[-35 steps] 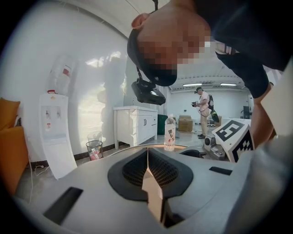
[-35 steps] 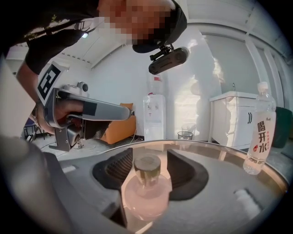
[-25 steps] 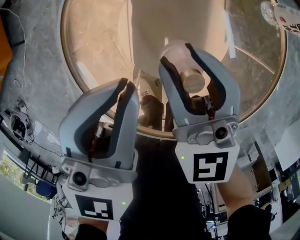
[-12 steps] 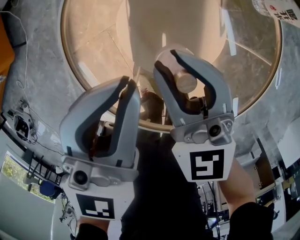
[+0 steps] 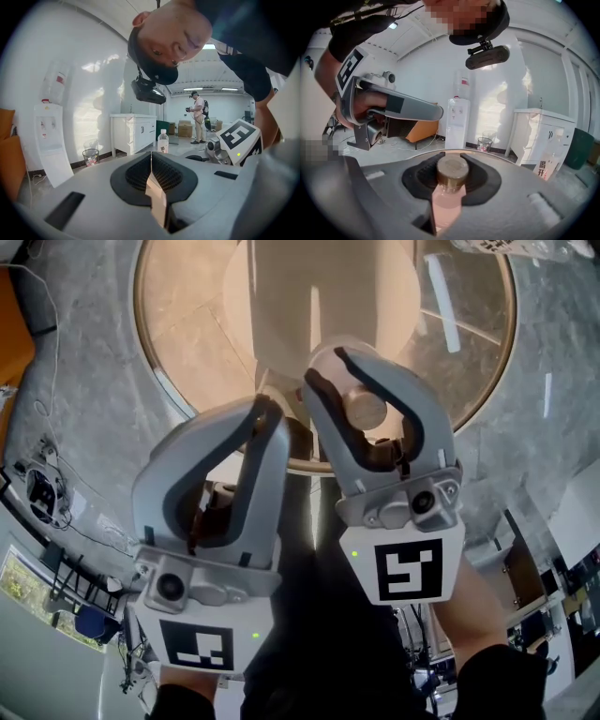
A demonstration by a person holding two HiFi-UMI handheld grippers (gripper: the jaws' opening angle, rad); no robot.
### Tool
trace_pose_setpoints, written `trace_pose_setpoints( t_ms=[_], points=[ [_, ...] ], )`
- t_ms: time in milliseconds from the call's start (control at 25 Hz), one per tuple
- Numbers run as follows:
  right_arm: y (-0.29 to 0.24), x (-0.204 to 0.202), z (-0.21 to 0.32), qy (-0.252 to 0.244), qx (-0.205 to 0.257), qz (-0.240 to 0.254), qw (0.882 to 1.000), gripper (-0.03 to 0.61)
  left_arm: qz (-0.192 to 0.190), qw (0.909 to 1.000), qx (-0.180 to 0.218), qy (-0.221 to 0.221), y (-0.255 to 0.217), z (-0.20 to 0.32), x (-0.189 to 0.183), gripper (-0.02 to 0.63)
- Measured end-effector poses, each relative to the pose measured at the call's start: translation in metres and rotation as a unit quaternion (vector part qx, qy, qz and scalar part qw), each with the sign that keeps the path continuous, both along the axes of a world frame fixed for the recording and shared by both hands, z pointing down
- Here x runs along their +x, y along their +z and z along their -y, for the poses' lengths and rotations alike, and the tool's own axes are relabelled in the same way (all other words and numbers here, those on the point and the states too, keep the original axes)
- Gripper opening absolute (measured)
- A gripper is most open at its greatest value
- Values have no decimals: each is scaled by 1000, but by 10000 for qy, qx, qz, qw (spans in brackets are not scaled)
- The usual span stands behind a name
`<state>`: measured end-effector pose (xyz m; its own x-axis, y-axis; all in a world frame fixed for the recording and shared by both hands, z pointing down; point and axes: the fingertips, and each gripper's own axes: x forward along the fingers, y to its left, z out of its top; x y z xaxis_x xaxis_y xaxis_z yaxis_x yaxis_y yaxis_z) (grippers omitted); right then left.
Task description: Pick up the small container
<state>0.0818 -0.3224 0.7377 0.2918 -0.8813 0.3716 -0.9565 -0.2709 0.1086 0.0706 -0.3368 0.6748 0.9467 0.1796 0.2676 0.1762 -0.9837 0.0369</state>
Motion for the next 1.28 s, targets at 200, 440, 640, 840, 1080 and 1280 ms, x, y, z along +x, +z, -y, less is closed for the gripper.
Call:
trace_pose_setpoints(
  t_ms=[200,440,640,840,1080,1280],
  points=[
    [-54,3,-7,21,24,-22,10000,94,5,10000,41,-16,-48,-10,-6,20],
    [-118,-2,-12,-70,164,47,9998,94,-16,9998,43,-201,-102,-22,-8,20],
    [-156,-2,-20,-163,237,21,9996,94,-76,9997,51,-238,-137,-32,-5,20],
    [-171,6,-43,-154,141,-22,9998,94,-62,9996,11,-262,-152,-47,-3,20],
    [-195,10,-59,-20,60,-138,9999,94,-138,9992,114,-347,-180,-49,-12,20],
    [-238,11,-66,174,122,-218,9995,94,-230,9990,192,-345,-220,-52,-20,20]
  ],
)
